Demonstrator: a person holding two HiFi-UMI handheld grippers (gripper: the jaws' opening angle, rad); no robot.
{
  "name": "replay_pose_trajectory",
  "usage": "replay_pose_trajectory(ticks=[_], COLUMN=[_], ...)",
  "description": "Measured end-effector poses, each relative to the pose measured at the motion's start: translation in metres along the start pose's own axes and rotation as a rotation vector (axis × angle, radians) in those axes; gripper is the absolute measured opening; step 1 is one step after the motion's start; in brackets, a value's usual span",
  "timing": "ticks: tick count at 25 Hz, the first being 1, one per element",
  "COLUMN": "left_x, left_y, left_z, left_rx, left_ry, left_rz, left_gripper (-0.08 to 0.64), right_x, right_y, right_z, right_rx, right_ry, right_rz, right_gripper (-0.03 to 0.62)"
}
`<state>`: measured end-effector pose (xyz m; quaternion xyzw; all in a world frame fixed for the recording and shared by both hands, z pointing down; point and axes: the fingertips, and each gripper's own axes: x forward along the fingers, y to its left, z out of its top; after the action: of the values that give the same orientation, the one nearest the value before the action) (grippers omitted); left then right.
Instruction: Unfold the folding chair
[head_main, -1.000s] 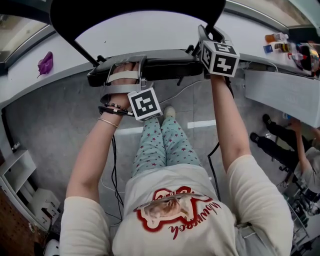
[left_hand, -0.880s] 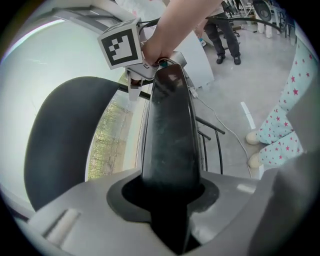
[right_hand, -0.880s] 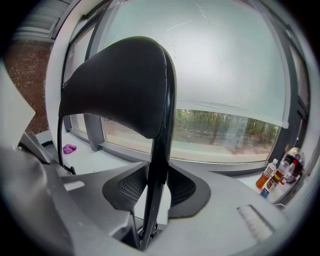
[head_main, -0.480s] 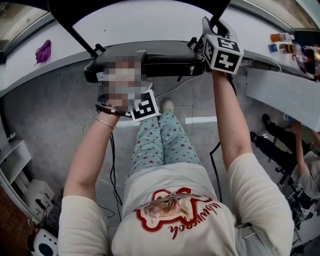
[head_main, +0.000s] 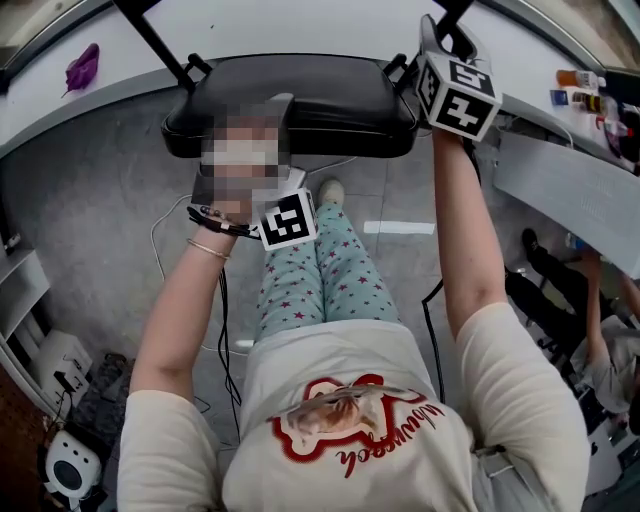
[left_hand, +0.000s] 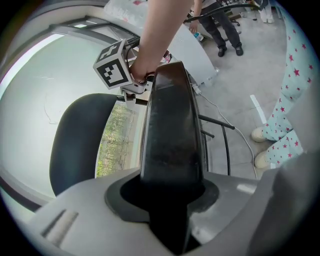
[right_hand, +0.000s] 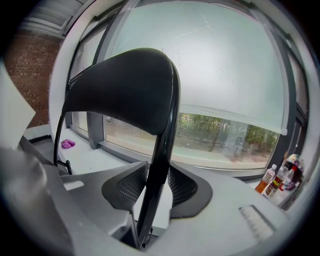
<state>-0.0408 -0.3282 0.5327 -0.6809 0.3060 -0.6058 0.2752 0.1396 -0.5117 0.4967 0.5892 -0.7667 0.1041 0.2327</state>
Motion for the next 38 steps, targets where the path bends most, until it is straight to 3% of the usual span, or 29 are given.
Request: replay_pose_trajectory(ticks=[5,9,12,14,15,18,22,26,31,38], left_x=[-0.002,-0.001,-0.005,-0.007,-0.008,-0.013,-0.022,-0.027,-0.033,-0.034], left_y=[-0.004,-0.003,-0.013,-0.017,-0.020,-0.032,-0.051,-0.073,-0.113,-0.152], left_z=[-0.003,0.000,-0.003,-0.005,-0.005,-0.002,-0.001,0.003,0.005,0.001], left_rx=[0.013,0.007,0.013,0.022,0.022,0.020,0.033,0.037,0.062,0.057], left_ry=[0.010,-0.003,-0.001,-0.003,-0.007,-0.023,-0.027,-0.027,-0.027,-0.011], left_rz=[0.015,0.026,0.020,0.028,0.029,0.029,0.079,0.121,0.168,0.261], left_gripper=[0.144,0.144,0.144,0.146,0.147,0.152,0.156,0.159,0.164,0.170], right_x=[-0.017,-0.058,-0.104,-0.136,-0.150,-0.181,-0.196,-0.200,-0.210,-0.230], right_y=[-0.011,-0.017,0.012,0.044,0.059,0.098,0.146,0.175,0.186,0.203], right_z=[0.004,0.017,0.025,0.023,0.020,0.005,-0.019,-0.042,-0.089,-0.169], right_rx=[0.024,0.091,0.120,0.129,0.129,0.107,0.011,-0.016,0.021,-0.021], right_ry=[-0.065,-0.152,-0.202,-0.218,-0.218,-0.215,-0.211,-0.241,-0.193,-0.128], right_rz=[-0.091,-0.141,-0.078,-0.006,0.019,0.053,0.091,0.147,0.187,0.274], right_gripper=[0.250,0.255,0.200,0.087,0.061,0.025,0.025,0.025,0.025,0.025])
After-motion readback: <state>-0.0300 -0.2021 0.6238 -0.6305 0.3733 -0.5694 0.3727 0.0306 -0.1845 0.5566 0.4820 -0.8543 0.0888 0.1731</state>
